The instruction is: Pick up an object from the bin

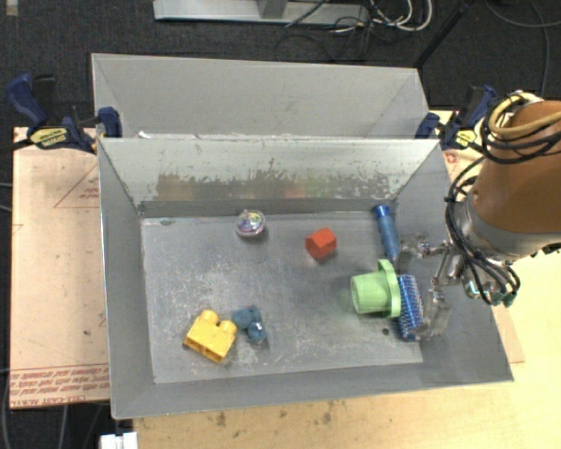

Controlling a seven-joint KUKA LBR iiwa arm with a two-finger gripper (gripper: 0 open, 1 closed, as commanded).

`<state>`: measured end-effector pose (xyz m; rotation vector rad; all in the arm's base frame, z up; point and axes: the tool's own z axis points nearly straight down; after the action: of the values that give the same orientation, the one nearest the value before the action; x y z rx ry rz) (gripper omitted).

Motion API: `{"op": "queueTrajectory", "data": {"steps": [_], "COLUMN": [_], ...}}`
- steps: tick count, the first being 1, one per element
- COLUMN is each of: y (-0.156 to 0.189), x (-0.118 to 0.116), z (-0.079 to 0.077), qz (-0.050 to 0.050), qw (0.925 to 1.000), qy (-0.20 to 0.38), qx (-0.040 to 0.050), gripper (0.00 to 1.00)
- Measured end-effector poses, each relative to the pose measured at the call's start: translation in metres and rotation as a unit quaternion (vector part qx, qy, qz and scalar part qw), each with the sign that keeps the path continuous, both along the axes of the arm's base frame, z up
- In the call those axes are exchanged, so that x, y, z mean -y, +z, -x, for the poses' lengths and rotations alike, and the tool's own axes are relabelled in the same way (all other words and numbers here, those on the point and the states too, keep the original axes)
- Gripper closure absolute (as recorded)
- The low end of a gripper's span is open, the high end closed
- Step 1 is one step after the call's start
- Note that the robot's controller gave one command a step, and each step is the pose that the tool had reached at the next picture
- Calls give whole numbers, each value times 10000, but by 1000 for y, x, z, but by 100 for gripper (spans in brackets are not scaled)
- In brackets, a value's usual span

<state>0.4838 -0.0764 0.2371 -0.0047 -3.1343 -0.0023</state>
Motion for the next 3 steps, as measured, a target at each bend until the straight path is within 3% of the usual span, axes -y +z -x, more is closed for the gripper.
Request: {"op": "queueTrajectory", "data": {"steps": [1, 2, 3], "y": [-171, -137, -138], "x": [57, 70, 64], "z": [-12, -13, -38], "qz": [-26, -2, -75], "qw": [9996, 9798, 8924], "qy": [263, 1997, 4512], "qx": [31, 60, 43], "gripper": [0, 0, 0]}}
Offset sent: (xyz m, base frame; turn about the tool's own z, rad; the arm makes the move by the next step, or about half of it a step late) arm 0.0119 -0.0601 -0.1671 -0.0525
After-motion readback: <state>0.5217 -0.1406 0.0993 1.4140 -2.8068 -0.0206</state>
